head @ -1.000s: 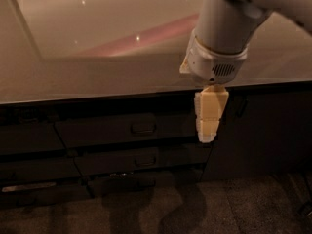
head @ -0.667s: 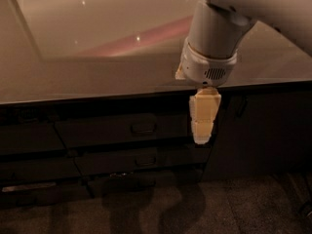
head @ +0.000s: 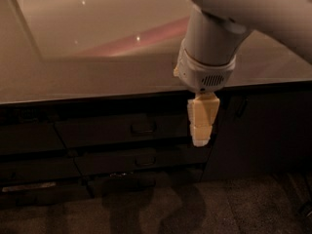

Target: Open top drawer

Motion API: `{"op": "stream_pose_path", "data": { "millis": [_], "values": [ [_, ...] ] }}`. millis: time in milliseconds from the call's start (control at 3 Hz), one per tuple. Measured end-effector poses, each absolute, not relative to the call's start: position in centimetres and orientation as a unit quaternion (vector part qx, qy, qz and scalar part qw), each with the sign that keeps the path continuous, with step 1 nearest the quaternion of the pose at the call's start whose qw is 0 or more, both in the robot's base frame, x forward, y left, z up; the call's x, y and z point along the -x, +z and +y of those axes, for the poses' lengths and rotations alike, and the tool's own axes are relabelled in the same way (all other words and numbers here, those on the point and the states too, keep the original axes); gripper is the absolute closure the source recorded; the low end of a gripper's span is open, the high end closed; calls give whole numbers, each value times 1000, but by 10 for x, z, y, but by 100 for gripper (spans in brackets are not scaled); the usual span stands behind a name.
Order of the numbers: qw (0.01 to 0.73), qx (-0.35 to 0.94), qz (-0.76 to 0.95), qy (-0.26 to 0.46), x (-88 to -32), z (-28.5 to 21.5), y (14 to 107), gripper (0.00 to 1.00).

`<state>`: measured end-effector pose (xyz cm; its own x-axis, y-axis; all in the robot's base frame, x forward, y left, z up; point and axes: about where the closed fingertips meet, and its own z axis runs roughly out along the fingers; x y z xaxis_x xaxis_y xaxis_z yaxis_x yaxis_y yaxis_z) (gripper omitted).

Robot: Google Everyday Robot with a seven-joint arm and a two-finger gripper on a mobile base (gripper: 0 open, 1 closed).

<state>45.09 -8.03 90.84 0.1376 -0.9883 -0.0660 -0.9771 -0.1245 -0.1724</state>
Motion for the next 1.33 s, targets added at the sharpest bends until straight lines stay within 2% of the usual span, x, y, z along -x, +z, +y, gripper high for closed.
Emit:
{"op": "stream_pose_path", "data": {
  "millis": [333,667,1333],
  "values": [
    [104,754,643,-83,-446,-77,915,0],
    [104,754,643,-83,-446,-77,915,0],
    [66,757,650,-3,-471,-83,867,0]
  ]
}}
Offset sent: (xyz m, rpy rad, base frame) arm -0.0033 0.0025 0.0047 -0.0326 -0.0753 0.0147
